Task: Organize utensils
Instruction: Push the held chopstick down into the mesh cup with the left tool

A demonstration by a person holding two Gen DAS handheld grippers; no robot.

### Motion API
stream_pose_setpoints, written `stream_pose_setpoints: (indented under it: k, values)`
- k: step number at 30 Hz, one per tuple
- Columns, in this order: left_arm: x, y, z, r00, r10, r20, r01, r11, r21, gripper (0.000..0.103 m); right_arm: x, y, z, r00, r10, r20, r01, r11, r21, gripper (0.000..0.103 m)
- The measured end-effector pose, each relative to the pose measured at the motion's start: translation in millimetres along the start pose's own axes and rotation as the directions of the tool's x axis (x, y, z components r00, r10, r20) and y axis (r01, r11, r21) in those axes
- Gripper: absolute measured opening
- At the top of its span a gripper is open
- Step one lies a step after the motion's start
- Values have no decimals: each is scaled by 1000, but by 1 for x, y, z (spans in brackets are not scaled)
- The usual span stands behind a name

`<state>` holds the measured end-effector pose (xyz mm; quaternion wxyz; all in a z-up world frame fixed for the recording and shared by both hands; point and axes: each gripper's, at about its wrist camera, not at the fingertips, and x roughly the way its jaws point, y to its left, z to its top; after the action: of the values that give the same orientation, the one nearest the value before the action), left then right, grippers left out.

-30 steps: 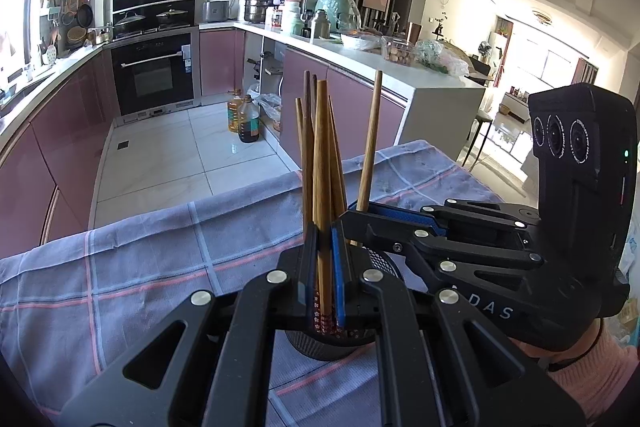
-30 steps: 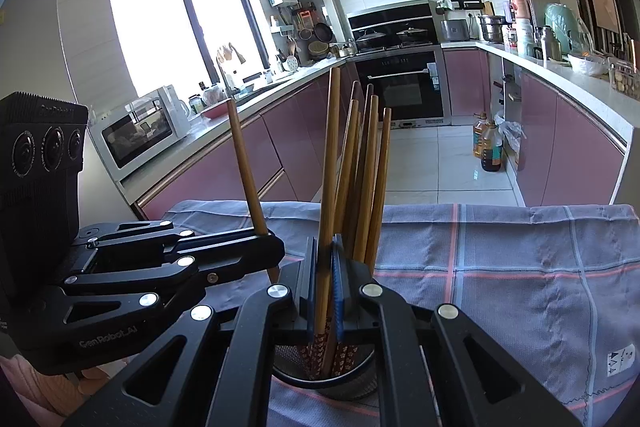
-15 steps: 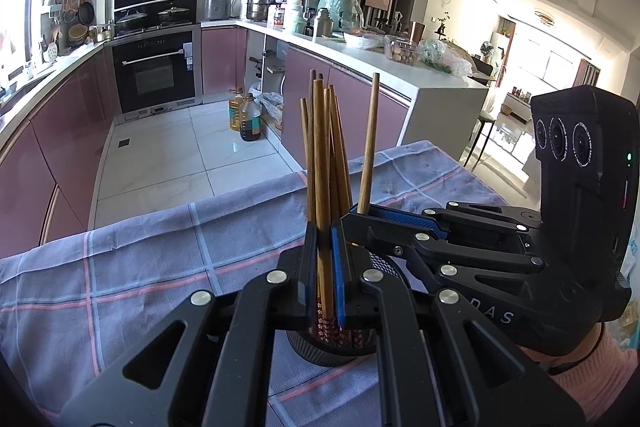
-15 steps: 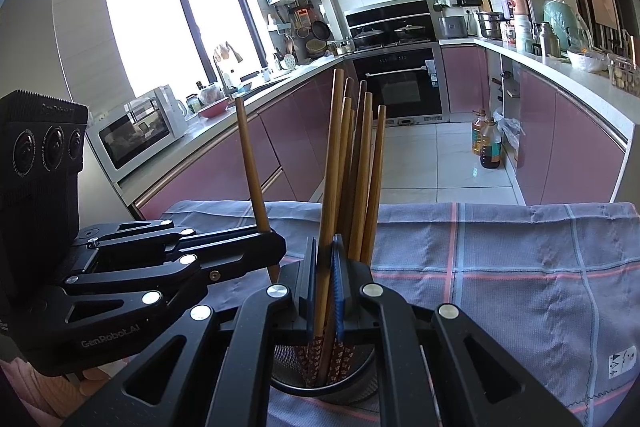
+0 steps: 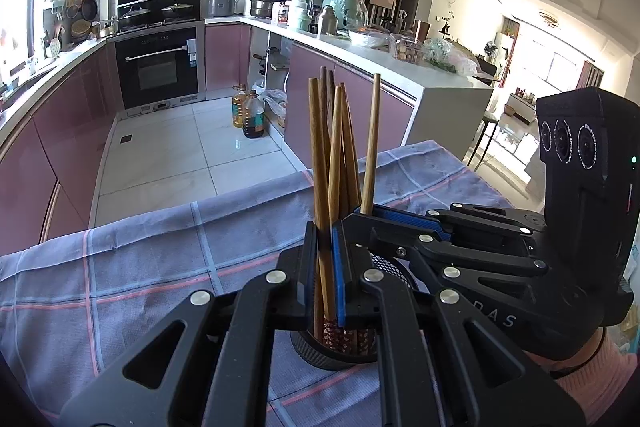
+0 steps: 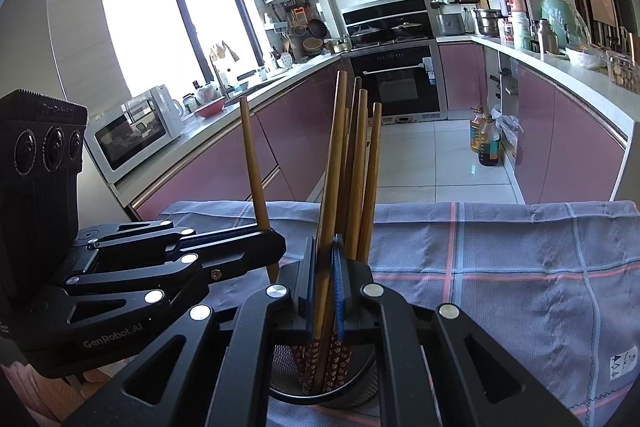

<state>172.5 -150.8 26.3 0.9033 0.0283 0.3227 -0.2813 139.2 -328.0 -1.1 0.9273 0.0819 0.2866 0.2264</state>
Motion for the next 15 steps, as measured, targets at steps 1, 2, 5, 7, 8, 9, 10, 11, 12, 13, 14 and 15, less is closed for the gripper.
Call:
stream_pose_setpoints:
  k: [1, 2, 5, 7, 8, 9, 10, 11, 12, 13, 14, 15]
  values:
    - [1, 0, 0, 1000, 1, -1, -1, 1000, -1, 8, 0, 0, 0, 1000, 0, -1, 0, 1000, 0, 7]
    - [1, 0, 0, 1000, 1, -2, -1, 1000, -2, 8, 0, 0, 0, 1000, 0, -1, 0, 1000, 0, 7]
    - [2, 1, 0, 1000, 5, -3, -5, 1000, -3, 8, 0, -1, 0, 1000, -1, -2, 1, 1000, 2, 7]
    - [2, 1, 1, 1000, 5, -4, -5, 1000, -4, 8, 1, -1, 0, 1000, -2, -2, 2, 1000, 2, 7]
    - [2, 1, 1, 1000, 5, -5, -5, 1000, -5, 8, 1, 0, 1, 1000, -3, -2, 3, 1000, 2, 7]
    - [3, 2, 1, 1000, 6, -5, -6, 1000, -7, 8, 1, 0, 1, 1000, -1, -3, 1, 1000, 2, 7]
    - [3, 2, 1, 1000, 5, -6, -5, 1000, -8, 9, 2, 0, 1, 1000, -1, -3, 1, 1000, 1, 7]
    - [3, 3, 1, 1000, 6, -6, -6, 1000, -8, 9, 2, 0, 1, 1000, -3, -3, 3, 1000, 1, 7]
    - [4, 4, 1, 1000, 7, -7, -7, 1000, -9, 9, 2, 0, 1, 1000, -4, -3, 4, 1000, 2, 7]
    - [3, 4, 1, 1000, 5, -7, -6, 1000, -9, 9, 2, -2, 1, 1000, -4, -3, 4, 1000, 3, 7]
    - [4, 4, 1, 1000, 7, -7, -7, 1000, -9, 9, 2, -2, 1, 1000, -6, -3, 6, 1000, 3, 7]
    - [4, 4, 1, 1000, 8, -7, -8, 1000, -8, 9, 2, 0, 1, 1000, -7, -2, 7, 1000, 2, 7]
